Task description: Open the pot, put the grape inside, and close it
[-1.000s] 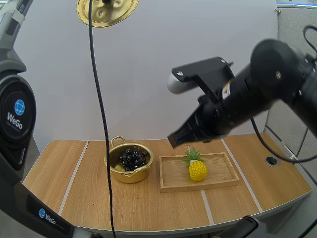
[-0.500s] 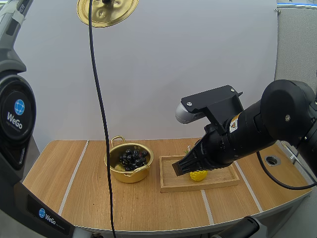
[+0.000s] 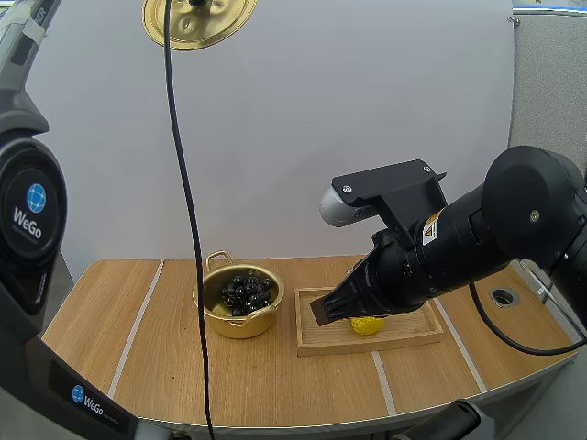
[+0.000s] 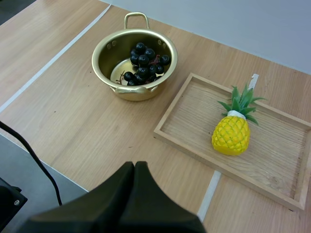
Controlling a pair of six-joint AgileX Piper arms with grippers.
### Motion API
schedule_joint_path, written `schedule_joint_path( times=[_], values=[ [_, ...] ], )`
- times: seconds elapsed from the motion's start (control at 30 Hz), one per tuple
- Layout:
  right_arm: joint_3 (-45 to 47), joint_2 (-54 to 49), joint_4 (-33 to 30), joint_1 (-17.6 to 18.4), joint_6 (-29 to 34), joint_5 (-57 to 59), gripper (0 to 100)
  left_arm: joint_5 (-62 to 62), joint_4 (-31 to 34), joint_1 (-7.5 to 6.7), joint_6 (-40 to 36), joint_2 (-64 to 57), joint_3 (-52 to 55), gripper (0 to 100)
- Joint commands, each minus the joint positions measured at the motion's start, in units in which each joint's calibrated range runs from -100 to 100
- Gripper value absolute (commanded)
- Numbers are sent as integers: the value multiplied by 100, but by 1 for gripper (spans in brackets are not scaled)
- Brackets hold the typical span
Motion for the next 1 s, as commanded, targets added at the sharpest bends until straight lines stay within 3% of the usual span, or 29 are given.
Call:
schedule_joint_path(
  times=[0.0, 0.3, 0.97],
  values=[
    [22, -54, 28, -24, 8, 0, 0, 18, 48, -15, -27, -5, -60, 0],
    [22, -54, 28, -24, 8, 0, 0, 18, 41, -15, 223, 267, 308, 0],
    [22, -54, 28, -24, 8, 0, 0, 18, -502, -15, 991, 302, 3926, 0]
  ],
)
